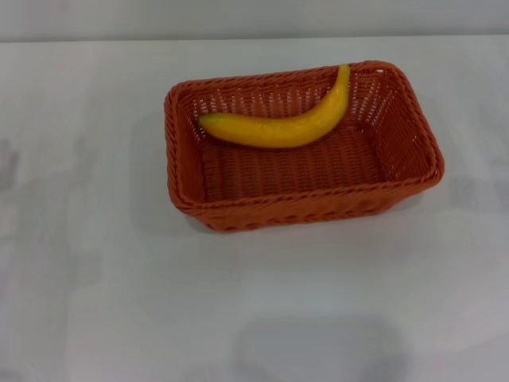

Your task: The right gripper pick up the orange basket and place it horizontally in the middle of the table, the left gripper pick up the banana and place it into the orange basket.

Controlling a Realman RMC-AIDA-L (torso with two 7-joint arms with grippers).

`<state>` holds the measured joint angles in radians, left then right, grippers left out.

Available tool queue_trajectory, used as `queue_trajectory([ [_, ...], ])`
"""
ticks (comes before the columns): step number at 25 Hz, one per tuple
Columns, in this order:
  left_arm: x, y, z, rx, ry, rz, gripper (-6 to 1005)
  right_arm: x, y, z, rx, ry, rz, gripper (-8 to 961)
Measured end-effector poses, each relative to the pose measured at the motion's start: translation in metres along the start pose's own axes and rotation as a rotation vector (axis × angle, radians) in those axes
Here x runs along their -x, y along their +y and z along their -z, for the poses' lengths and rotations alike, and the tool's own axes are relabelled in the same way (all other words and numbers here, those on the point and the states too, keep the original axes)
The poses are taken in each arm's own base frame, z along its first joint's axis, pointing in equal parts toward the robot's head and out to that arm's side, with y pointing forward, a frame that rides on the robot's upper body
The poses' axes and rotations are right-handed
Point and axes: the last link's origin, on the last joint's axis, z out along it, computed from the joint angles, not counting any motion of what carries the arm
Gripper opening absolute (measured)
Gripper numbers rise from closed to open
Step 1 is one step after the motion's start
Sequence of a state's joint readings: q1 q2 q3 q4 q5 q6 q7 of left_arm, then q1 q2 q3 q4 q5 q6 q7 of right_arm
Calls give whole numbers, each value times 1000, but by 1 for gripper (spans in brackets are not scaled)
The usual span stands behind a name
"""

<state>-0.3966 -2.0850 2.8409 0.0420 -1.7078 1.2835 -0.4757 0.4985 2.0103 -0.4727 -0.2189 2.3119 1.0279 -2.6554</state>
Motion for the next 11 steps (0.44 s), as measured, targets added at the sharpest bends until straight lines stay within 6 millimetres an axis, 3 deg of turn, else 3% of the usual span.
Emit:
queue_trajectory([
  [11,6,-3,12,-15,-20,-32,876,-16,31,4,123,41,188,710],
])
